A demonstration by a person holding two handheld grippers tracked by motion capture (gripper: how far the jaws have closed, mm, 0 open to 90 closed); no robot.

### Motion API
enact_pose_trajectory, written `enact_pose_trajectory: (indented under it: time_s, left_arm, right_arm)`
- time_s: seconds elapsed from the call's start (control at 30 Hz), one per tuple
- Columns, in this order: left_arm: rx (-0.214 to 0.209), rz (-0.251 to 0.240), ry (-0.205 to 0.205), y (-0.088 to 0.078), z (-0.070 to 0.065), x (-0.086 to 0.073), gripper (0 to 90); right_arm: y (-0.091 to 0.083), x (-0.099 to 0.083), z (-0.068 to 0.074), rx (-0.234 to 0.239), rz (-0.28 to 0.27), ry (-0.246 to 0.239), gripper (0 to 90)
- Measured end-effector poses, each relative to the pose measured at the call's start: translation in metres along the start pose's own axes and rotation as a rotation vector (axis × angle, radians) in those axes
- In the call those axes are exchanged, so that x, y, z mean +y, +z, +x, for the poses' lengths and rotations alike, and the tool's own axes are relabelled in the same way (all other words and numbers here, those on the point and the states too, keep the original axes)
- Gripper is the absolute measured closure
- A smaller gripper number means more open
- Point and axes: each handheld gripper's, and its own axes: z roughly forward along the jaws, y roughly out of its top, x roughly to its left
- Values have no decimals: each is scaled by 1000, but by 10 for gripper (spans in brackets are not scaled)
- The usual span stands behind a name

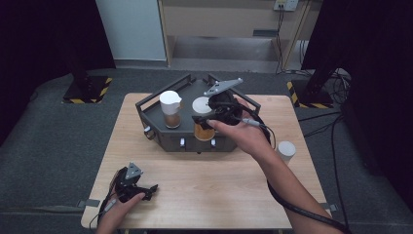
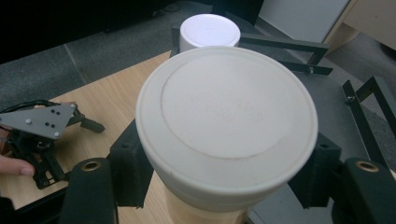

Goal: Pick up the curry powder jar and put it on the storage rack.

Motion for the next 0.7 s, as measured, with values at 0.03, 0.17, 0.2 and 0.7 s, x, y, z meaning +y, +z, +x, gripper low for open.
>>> enact_pose_trajectory:
  time_s: [0.03,0.17,0.2,0.7]
  left_arm:
    - [0,0,0,0,0,0,0]
    - [0,0,0,0,0,0,0]
    - [0,0,0,0,0,0,0]
    - [2,0,-1,0,0,0,0]
  right_arm:
    - [0,0,-1,-1,-3,3,342]
    - [1,2,-4,-10,-5,10,342]
    - [1,2,-4,-10,-5,10,342]
    - [14,4,-13,-37,-2,40,342]
